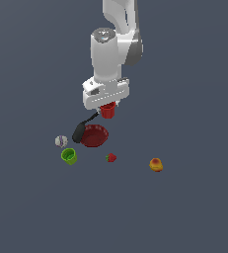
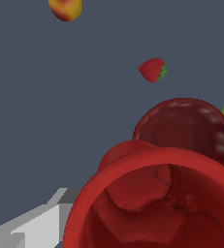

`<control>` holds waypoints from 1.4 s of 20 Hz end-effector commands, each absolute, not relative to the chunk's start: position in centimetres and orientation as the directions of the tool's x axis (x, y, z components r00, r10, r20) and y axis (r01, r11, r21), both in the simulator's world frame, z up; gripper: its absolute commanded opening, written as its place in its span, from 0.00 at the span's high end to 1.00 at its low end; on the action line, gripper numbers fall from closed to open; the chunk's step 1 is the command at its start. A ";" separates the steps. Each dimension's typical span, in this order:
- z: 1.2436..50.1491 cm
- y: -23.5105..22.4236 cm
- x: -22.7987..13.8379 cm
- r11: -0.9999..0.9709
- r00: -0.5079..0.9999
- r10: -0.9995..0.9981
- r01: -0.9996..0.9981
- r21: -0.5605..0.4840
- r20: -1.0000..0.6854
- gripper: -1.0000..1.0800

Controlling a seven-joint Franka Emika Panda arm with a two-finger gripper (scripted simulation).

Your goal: Pick up a designated object from a clutter of objects.

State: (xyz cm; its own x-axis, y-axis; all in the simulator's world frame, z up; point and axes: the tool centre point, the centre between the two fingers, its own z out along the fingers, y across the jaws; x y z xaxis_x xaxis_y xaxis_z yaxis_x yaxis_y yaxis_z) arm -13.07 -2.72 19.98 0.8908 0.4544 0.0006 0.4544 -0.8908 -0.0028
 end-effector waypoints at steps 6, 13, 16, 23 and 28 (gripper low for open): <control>26.4 -5.6 -12.5 -0.891 0.891 0.454 0.454 -0.003 0.001 1.00; 32.3 -8.3 -11.8 -0.891 0.891 0.454 0.454 -0.001 0.001 1.00; 34.3 -9.2 -11.5 -0.891 0.891 0.454 0.454 -0.001 0.000 1.00; 37.4 -10.6 -11.0 -0.891 0.891 0.454 0.454 0.000 0.000 1.00; 38.2 -10.9 -10.8 -0.891 0.891 0.454 0.454 0.000 0.000 1.00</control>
State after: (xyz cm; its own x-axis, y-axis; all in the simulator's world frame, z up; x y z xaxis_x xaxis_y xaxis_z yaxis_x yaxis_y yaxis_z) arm -10.88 -10.84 37.90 0.8912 0.4536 -0.0007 0.4536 -0.8912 -0.0009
